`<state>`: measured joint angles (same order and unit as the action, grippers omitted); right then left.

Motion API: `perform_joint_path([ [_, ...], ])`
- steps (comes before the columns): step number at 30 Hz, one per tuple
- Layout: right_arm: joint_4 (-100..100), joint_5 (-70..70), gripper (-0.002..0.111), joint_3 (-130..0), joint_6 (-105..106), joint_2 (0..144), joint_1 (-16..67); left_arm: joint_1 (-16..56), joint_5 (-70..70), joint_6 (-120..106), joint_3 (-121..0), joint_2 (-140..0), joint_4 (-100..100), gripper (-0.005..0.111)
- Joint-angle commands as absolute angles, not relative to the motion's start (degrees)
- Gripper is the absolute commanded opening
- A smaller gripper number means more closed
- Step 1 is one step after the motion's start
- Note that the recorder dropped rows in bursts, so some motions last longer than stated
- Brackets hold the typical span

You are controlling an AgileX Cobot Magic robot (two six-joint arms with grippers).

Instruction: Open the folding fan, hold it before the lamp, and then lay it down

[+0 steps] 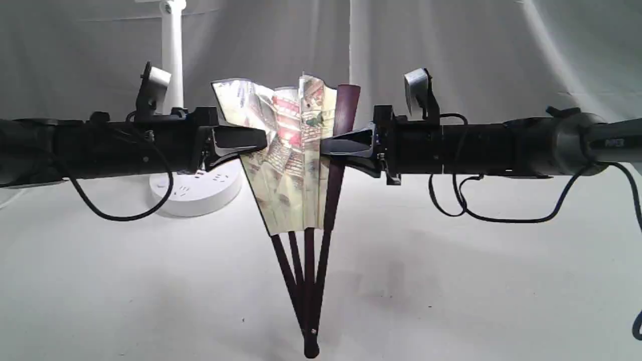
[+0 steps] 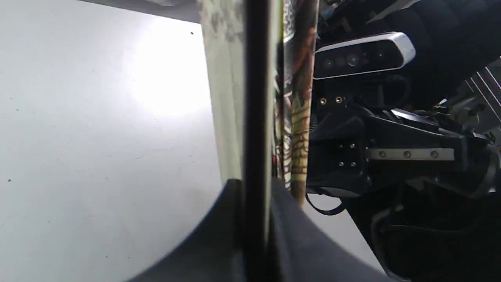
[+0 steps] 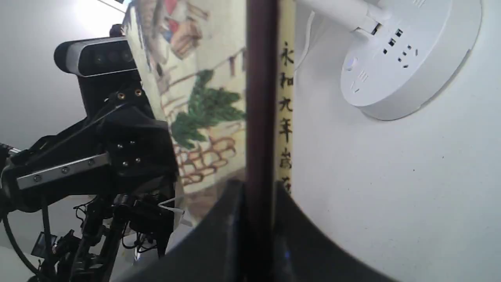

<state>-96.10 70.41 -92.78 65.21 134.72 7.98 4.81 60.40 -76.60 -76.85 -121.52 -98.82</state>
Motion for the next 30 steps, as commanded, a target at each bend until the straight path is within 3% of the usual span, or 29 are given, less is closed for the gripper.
perform_joint_path([
  [1,-95.55,69.96,0.0,-92.76,65.3,134.37,8.07,4.92,61.16,-75.73,-77.23,-120.65,-99.95,0.0],
  [9,-95.85,69.96,0.004,-92.76,65.19,134.37,8.07,4.92,61.76,-71.58,-77.23,-120.65,-99.95,0.0],
  [20,-99.95,69.96,0.051,-92.76,68.31,134.37,8.07,4.92,64.91,-68.63,-77.23,-120.65,-99.95,0.0],
  [30,-99.95,69.96,0.049,-92.76,68.93,134.37,8.07,4.92,64.9,-66.89,-77.23,-120.65,-97.74,0.0],
])
